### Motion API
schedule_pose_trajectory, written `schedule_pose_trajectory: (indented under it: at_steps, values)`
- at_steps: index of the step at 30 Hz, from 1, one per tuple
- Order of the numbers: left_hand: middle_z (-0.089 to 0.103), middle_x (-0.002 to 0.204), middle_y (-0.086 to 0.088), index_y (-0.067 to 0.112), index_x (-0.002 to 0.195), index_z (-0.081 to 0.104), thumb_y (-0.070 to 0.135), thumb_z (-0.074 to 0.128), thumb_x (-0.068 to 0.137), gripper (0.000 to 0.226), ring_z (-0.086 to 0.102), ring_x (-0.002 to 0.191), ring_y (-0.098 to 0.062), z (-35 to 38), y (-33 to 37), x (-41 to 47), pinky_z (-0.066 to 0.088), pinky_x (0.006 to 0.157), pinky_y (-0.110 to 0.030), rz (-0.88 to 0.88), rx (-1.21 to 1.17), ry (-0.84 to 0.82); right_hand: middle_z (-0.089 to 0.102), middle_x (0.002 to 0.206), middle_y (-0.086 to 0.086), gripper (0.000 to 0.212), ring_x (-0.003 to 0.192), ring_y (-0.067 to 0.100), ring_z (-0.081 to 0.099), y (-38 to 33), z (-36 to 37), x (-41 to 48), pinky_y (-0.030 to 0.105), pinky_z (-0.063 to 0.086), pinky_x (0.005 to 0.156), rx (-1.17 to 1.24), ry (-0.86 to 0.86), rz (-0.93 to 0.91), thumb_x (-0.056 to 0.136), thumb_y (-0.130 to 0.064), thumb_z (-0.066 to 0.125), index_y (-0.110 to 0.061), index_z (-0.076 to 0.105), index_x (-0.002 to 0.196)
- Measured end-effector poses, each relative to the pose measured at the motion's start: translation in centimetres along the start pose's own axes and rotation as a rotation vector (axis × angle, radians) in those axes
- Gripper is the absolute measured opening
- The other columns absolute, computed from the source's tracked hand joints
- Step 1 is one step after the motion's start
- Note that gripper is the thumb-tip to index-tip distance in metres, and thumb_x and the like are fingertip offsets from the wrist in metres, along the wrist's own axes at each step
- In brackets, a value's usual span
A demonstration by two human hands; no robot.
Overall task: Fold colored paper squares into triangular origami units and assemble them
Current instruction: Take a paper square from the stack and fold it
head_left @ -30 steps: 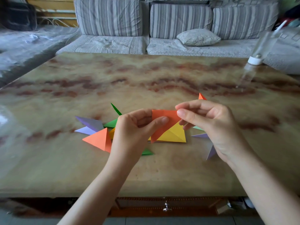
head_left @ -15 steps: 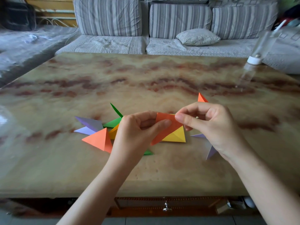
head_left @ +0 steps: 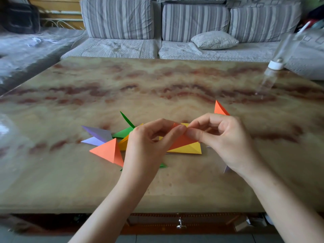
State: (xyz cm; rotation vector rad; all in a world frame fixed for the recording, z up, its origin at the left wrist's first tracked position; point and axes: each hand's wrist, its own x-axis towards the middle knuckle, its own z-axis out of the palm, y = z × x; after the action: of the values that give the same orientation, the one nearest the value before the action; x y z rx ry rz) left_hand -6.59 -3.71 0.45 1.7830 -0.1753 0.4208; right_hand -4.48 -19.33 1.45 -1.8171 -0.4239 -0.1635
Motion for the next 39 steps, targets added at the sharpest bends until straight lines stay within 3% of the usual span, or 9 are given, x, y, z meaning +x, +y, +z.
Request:
schedule_pose_trajectory:
  at_steps: [3, 7, 16, 21, 28, 32, 39]
  values:
    - [0.072, 0.068, 0.007, 0.019, 0.074, 0.074, 0.020, 0.073, 0.077, 0.003, 0.062, 0.062, 0.000, 0.0, 0.1, 0.1, 0.048, 0.063, -0.018, -0.033, -0.071, 0.025, 0.066, 0.062, -0.013, 0.008, 0.056, -0.002, 0.054, -0.1, 0.1, 0.1, 0.014, 0.041, 0.055, -0.029, 0.061, -0.015, 0.070, -0.030, 0.074, -0.023, 0.070, 0.069]
    - [0.073, 0.066, 0.005, 0.022, 0.070, 0.074, 0.017, 0.075, 0.075, 0.007, 0.063, 0.061, -0.004, -0.2, 0.2, 0.2, 0.051, 0.063, -0.022, -0.070, -0.131, 0.047, 0.066, 0.064, -0.012, 0.011, 0.058, -0.002, 0.054, 0.1, 0.1, 0.2, 0.012, 0.041, 0.055, -0.022, 0.075, -0.022, 0.077, -0.018, 0.073, -0.023, 0.068, 0.069]
    - [0.072, 0.067, 0.014, 0.028, 0.070, 0.073, 0.021, 0.076, 0.074, 0.009, 0.062, 0.059, 0.003, -0.3, 0.1, 0.0, 0.050, 0.063, -0.017, -0.032, 0.036, 0.025, 0.068, 0.075, -0.010, 0.012, 0.071, 0.003, 0.059, 0.4, -0.2, 0.2, 0.014, 0.043, 0.062, 0.028, -0.026, -0.034, 0.074, -0.033, 0.072, -0.022, 0.071, 0.078]
    - [0.071, 0.064, 0.014, 0.023, 0.071, 0.075, 0.020, 0.077, 0.073, 0.004, 0.058, 0.056, 0.010, 0.0, 0.2, -0.2, 0.043, 0.059, -0.006, -0.016, 0.070, 0.006, 0.064, 0.061, -0.016, 0.005, 0.056, -0.001, 0.053, 0.0, 0.3, 0.2, 0.007, 0.035, 0.055, 0.017, -0.004, -0.090, 0.076, -0.024, 0.075, -0.021, 0.071, 0.073]
    - [0.072, 0.065, 0.014, 0.036, 0.067, 0.073, 0.023, 0.076, 0.075, 0.016, 0.063, 0.059, 0.001, -0.1, 0.2, -0.2, 0.051, 0.064, -0.020, -0.061, 0.034, -0.010, 0.067, 0.067, -0.016, 0.014, 0.063, -0.002, 0.057, 0.2, 0.6, 0.2, 0.013, 0.041, 0.063, -0.045, 0.103, -0.106, 0.081, -0.016, 0.071, -0.024, 0.069, 0.070]
    - [0.072, 0.065, 0.003, 0.029, 0.069, 0.074, 0.023, 0.071, 0.080, 0.013, 0.062, 0.057, -0.006, -0.3, 0.4, -0.3, 0.049, 0.057, -0.024, -0.059, 0.003, -0.013, 0.066, 0.068, -0.016, 0.015, 0.062, -0.003, 0.056, 0.0, 0.4, 0.2, 0.010, 0.040, 0.062, -0.043, 0.102, -0.103, 0.083, -0.015, 0.069, -0.024, 0.067, 0.071]
    - [0.067, 0.061, 0.024, 0.031, 0.065, 0.071, 0.023, 0.073, 0.078, 0.015, 0.060, 0.055, 0.010, -0.2, 0.2, 0.1, 0.047, 0.060, -0.010, 0.036, 0.204, 0.016, 0.065, 0.067, -0.017, 0.014, 0.065, -0.003, 0.056, 0.6, 0.9, 0.2, 0.011, 0.042, 0.065, -0.043, 0.161, -0.076, 0.084, -0.017, 0.068, -0.024, 0.067, 0.073]
